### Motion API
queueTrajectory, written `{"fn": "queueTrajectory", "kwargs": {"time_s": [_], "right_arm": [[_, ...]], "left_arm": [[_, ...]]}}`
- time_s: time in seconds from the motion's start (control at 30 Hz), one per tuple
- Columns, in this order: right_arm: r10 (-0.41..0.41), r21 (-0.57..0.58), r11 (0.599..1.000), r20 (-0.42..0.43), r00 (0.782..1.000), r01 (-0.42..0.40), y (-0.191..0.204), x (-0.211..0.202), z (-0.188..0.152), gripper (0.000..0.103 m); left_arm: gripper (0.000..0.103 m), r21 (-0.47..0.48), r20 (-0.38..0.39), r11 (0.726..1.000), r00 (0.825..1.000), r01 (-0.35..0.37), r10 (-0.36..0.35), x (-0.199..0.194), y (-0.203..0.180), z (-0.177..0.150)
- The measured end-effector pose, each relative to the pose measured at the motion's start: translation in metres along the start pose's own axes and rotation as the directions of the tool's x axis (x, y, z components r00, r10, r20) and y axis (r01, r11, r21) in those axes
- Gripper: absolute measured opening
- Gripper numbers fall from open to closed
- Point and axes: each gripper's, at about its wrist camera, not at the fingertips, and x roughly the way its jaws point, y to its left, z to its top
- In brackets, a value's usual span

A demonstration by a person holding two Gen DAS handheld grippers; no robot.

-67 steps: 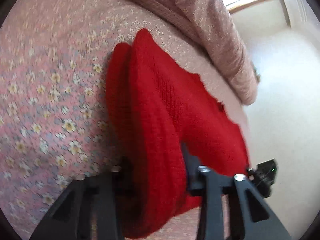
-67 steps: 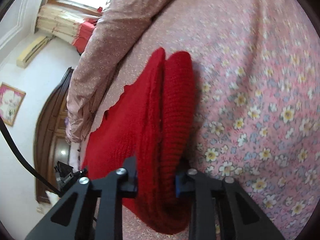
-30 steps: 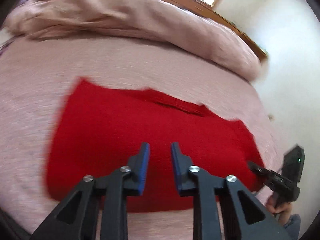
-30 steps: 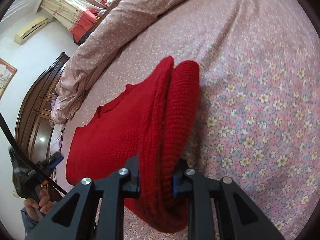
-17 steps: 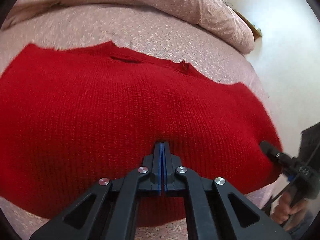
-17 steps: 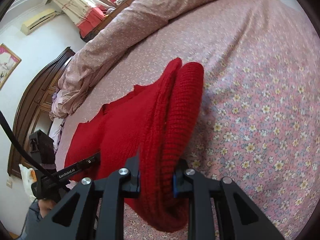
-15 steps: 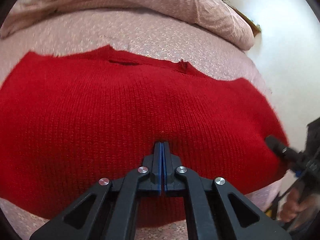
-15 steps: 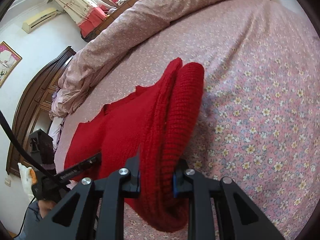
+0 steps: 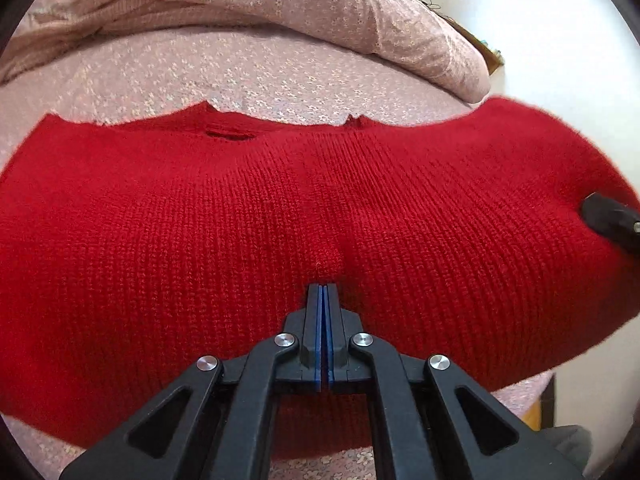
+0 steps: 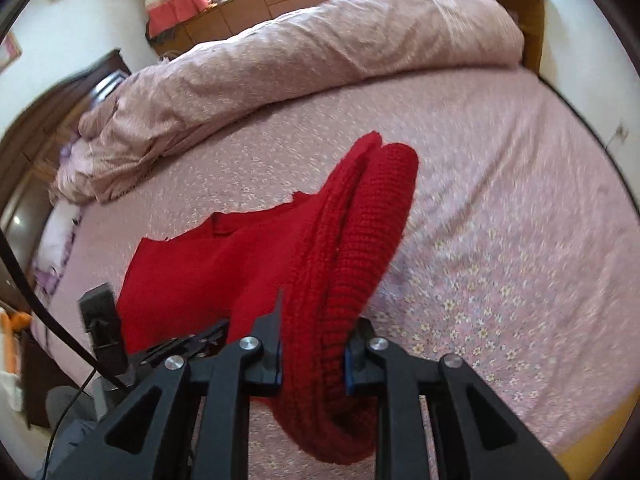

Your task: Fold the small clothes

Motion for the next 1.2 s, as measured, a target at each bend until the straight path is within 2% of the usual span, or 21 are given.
{"fn": "queueTrajectory", "kwargs": {"time_s": [0.07, 0.17, 0.27, 0.33, 0.47, 0.63, 0.73, 0.8, 0.83, 0.93, 1.0, 1.1, 1.13, 1.2], "right_arm": [[-0.054, -0.048, 0.997, 0.004, 0.999, 0.054, 0.027, -0.005, 0.003, 0.02], [-0.119, -0.115, 0.986, 0.018, 0.993, 0.121, 0.067, -0.011, 0.007, 0.02], [-0.165, -0.186, 0.968, 0.04, 0.986, 0.169, 0.105, -0.015, 0.013, 0.02], [-0.186, -0.225, 0.955, 0.051, 0.981, 0.193, 0.131, -0.016, 0.018, 0.02], [-0.223, -0.305, 0.923, 0.072, 0.972, 0.235, 0.18, -0.01, 0.02, 0.02], [-0.237, -0.374, 0.893, 0.088, 0.968, 0.253, 0.25, 0.018, 0.009, 0.02], [-0.226, -0.4, 0.882, 0.105, 0.968, 0.249, 0.29, 0.046, -0.008, 0.02], [-0.245, -0.399, 0.868, 0.175, 0.954, 0.296, 0.317, 0.068, -0.029, 0.02], [-0.245, -0.41, 0.859, 0.199, 0.949, 0.307, 0.328, 0.08, -0.042, 0.02], [-0.205, -0.446, 0.851, 0.201, 0.958, 0.276, 0.344, 0.115, -0.074, 0.021], [-0.145, -0.448, 0.871, 0.156, 0.977, 0.201, 0.34, 0.127, -0.082, 0.024], [-0.093, -0.451, 0.877, 0.182, 0.979, 0.167, 0.331, 0.113, -0.082, 0.033], [-0.047, -0.444, 0.887, 0.192, 0.98, 0.13, 0.327, 0.102, -0.079, 0.036], [0.137, -0.419, 0.907, 0.19, 0.972, -0.046, 0.309, 0.074, -0.071, 0.037]], "left_arm": [[0.0, -0.019, -0.016, 0.999, 0.999, 0.038, -0.039, -0.001, 0.006, 0.003], [0.0, -0.104, -0.038, 0.988, 0.992, 0.118, -0.123, -0.009, 0.021, 0.007], [0.0, -0.204, -0.06, 0.964, 0.981, 0.169, -0.185, -0.033, 0.04, 0.011], [0.0, -0.232, -0.033, 0.954, 0.979, 0.189, -0.202, -0.063, 0.056, 0.016], [0.0, -0.185, 0.021, 0.975, 0.992, 0.126, -0.124, -0.121, 0.092, 0.026], [0.0, -0.186, 0.068, 0.982, 0.998, 0.03, -0.018, -0.153, 0.153, 0.019], [0.0, -0.298, 0.083, 0.953, 0.996, 0.053, -0.029, -0.153, 0.198, 0.002], [0.0, -0.381, 0.107, 0.924, 0.994, 0.03, 0.012, -0.151, 0.222, -0.011], [0.0, -0.427, 0.094, 0.904, 0.995, 0.018, 0.025, -0.147, 0.236, -0.018], [0.0, -0.473, 0.073, 0.88, 0.997, 0.04, -0.006, -0.143, 0.252, -0.023], [0.0, -0.453, 0.071, 0.891, 0.997, 0.026, 0.007, -0.146, 0.25, -0.022], [0.0, -0.421, 0.087, 0.906, 0.996, 0.039, -0.002, -0.151, 0.244, -0.023], [0.0, -0.418, 0.094, 0.906, 0.995, 0.063, -0.026, -0.153, 0.241, -0.024], [0.0, -0.42, 0.102, 0.901, 0.992, 0.104, -0.067, -0.156, 0.238, -0.026]]}}
